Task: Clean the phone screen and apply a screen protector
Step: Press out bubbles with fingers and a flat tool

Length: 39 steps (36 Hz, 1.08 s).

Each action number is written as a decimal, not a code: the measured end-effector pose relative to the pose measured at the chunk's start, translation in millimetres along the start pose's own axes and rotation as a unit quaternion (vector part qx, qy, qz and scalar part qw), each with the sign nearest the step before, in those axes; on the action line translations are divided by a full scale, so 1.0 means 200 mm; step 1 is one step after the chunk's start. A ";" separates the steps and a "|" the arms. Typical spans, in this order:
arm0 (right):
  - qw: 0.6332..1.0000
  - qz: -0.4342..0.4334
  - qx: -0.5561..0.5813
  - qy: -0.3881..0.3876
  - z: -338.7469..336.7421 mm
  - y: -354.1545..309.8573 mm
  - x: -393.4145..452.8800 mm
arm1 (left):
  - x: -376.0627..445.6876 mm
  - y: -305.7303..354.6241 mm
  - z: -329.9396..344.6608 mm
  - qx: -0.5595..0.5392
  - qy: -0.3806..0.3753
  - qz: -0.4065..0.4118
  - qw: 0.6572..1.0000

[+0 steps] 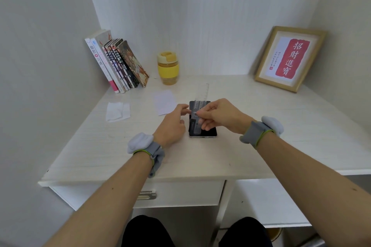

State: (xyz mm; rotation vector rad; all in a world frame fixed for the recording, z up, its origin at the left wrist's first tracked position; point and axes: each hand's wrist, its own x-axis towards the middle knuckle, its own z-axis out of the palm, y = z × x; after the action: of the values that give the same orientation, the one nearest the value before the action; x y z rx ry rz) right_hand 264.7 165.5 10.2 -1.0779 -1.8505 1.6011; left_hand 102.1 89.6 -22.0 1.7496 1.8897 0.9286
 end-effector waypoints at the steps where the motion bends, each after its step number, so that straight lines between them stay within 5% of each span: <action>1: 1.000 -0.004 0.013 0.014 -0.02 -0.01 0.00 | 0.00 0.00 0.00 0.002 0.002 -0.003 1.000; 8: 0.983 0.029 -0.002 0.182 -0.18 0.01 0.00 | 0.03 0.03 0.02 0.030 0.046 -0.068 0.996; 26: 0.946 0.097 -0.253 0.177 -0.24 0.12 0.03 | 0.07 0.09 0.07 0.119 0.075 -0.128 0.982; 30: 0.953 0.096 -0.215 0.189 -0.25 0.10 0.03 | 0.07 0.09 0.06 0.119 0.071 -0.127 0.982; 39: 0.971 0.035 0.060 0.230 -0.22 0.01 0.02 | 0.07 0.10 0.04 0.112 0.063 -0.117 0.985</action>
State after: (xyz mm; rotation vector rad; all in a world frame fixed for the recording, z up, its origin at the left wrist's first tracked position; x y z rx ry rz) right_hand 296.4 194.5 16.3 -1.3358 -1.4070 1.3361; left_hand 120.6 104.2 -12.0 1.5709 2.3013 0.7785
